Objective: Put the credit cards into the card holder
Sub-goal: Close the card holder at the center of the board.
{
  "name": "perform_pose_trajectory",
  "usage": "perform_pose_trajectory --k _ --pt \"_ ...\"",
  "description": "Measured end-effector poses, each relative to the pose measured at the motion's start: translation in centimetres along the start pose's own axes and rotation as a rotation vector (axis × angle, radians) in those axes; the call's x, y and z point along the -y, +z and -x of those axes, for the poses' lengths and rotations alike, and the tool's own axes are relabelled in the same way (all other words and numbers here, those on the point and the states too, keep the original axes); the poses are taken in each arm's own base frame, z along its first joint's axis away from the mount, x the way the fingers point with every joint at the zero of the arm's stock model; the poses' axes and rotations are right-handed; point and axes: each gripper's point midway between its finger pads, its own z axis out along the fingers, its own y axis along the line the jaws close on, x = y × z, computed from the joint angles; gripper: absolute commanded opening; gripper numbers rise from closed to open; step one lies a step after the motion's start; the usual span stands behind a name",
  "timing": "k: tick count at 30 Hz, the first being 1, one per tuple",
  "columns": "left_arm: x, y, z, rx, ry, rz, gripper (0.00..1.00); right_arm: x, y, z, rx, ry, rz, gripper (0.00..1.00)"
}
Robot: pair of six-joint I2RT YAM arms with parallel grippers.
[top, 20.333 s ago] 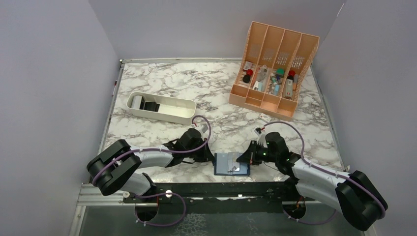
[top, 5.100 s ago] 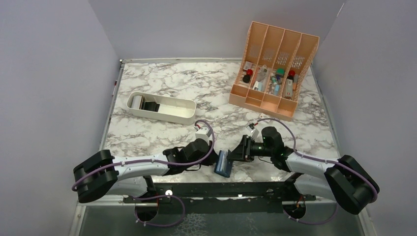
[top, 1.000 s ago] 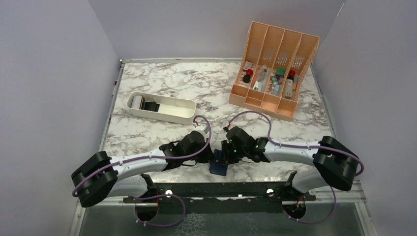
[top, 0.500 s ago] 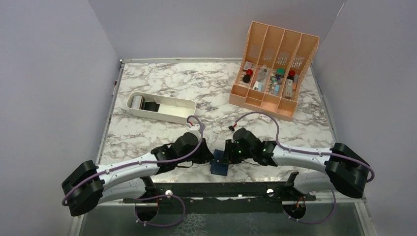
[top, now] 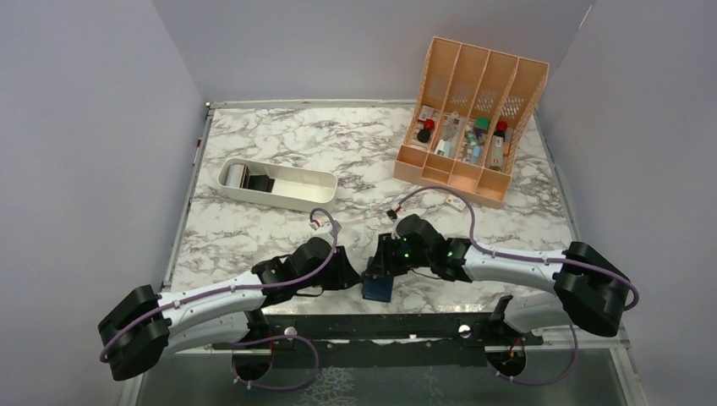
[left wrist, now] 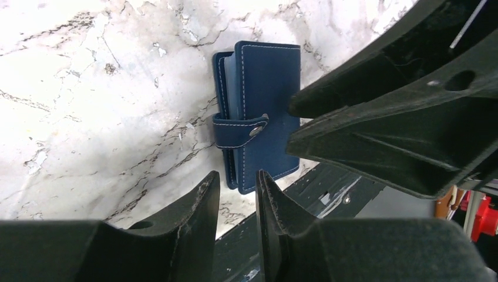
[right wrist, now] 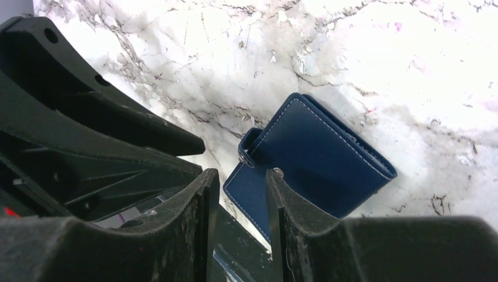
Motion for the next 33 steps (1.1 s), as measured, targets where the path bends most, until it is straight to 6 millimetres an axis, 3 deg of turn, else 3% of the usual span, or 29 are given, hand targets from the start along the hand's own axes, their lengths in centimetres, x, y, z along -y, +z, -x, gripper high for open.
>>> perform_pose_trajectory --k 10,28,33 --pt "0.8 -0.7 0.8 0.039 -0.014 -0.033 0.33 0.0 1.6 -0.1 -0.044 -0.043 -0.014 0.40" --pt "-0.5 0.9 -0.7 -0.008 -0.030 -0.010 0.38 0.0 2.0 -0.6 -0.077 -0.056 -0.003 0.15" --pt "-0.5 1.3 -1.0 -0.018 -0.040 -0.021 0.39 0.0 2.0 -0.6 -0.078 -0.055 -0.003 0.02"
